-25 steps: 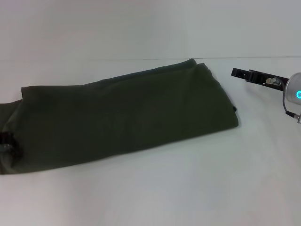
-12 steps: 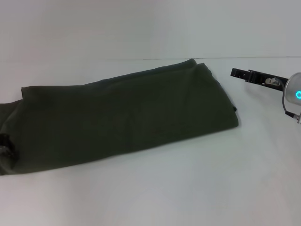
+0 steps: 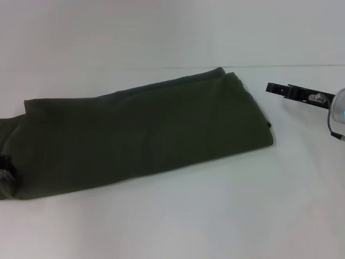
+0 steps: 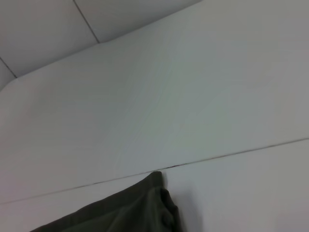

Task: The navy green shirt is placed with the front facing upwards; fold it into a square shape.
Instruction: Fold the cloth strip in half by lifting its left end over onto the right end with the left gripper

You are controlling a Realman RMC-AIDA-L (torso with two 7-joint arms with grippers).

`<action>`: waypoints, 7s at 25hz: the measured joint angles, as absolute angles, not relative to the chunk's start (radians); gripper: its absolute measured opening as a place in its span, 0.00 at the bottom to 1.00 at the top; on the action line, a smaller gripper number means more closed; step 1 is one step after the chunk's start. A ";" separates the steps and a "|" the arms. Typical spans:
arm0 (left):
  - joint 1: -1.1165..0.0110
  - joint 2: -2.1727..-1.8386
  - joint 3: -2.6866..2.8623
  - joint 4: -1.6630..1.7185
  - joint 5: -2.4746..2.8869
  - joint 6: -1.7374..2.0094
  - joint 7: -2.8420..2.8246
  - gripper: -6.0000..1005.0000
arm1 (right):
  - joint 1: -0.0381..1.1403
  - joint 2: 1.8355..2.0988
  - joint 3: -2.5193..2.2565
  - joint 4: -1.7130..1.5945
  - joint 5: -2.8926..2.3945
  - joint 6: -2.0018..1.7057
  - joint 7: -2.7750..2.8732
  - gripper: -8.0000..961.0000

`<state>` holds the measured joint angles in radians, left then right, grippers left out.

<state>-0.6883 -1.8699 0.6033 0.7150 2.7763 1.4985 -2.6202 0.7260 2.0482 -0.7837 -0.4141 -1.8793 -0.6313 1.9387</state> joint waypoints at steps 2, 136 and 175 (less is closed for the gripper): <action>-0.689 -1.870 0.603 0.716 2.776 1.501 -2.619 0.09 | 0.726 2.048 -0.784 -0.414 -1.879 -0.631 1.939 0.80; -0.524 -1.867 0.217 0.720 2.746 1.703 -2.732 0.84 | 0.708 2.046 -0.778 -0.430 -1.873 -0.632 1.936 0.81; -0.508 -1.877 0.184 0.653 2.664 1.551 -2.730 0.84 | 0.688 2.046 -0.778 -0.439 -1.871 -0.632 1.938 0.80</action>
<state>-0.5080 -1.8774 0.1841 0.6534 2.6643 1.5508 -2.7303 0.6876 2.0465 -0.7777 -0.4386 -1.8714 -0.6320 1.9376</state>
